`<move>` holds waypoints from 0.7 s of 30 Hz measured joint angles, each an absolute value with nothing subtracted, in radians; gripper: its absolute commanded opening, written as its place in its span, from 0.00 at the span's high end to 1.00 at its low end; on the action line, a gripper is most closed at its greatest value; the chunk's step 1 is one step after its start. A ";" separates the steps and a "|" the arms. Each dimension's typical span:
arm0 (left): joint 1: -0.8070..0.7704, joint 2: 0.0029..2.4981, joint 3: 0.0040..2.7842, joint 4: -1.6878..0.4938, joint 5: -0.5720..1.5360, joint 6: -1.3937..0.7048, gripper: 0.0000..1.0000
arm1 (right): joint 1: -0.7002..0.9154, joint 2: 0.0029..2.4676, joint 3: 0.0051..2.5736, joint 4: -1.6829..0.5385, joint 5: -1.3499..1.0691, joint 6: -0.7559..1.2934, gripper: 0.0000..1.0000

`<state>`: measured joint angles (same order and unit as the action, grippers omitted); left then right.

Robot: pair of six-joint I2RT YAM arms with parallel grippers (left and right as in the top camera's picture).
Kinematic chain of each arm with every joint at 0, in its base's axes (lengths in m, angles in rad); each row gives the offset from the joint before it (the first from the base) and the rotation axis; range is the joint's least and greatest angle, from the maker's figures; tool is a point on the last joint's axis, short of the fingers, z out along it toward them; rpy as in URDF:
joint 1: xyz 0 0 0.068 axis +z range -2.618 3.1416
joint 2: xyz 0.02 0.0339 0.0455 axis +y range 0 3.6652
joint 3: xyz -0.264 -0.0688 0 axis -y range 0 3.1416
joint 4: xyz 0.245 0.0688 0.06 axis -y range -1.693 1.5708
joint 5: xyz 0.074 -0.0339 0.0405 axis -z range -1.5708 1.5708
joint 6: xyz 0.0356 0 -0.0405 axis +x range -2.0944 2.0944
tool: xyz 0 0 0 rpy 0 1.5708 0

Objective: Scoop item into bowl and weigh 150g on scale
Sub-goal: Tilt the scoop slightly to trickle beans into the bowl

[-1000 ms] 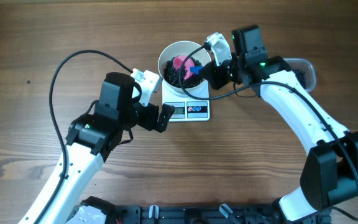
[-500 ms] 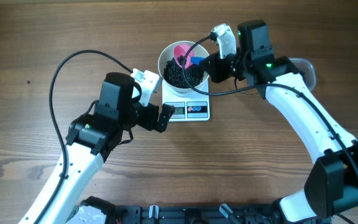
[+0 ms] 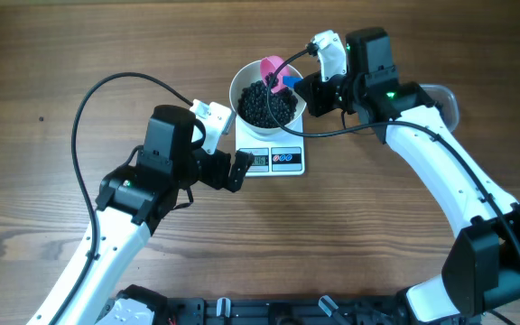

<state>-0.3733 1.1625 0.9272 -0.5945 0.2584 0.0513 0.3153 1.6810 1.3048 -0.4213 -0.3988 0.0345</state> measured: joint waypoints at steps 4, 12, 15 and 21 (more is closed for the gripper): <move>-0.373 1.163 0.927 -0.595 0.258 0.052 0.00 | 0.315 1.681 1.305 -0.422 -0.437 0.000 0.96; -0.373 1.163 0.927 -0.595 0.258 0.052 0.00 | 0.315 1.681 1.305 -0.421 -0.456 -0.027 0.96; -0.373 1.163 0.927 -0.595 0.258 0.052 0.00 | 0.315 1.681 1.305 -0.421 -0.442 -0.044 0.96; -0.374 1.163 0.927 -0.595 0.258 0.051 0.00 | 0.315 1.681 1.305 -0.421 -0.445 -0.071 0.96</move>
<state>-0.3737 1.1625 0.9272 -0.5945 0.2584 0.0513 0.3153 1.6810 1.3048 -0.4213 -0.4446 -0.0708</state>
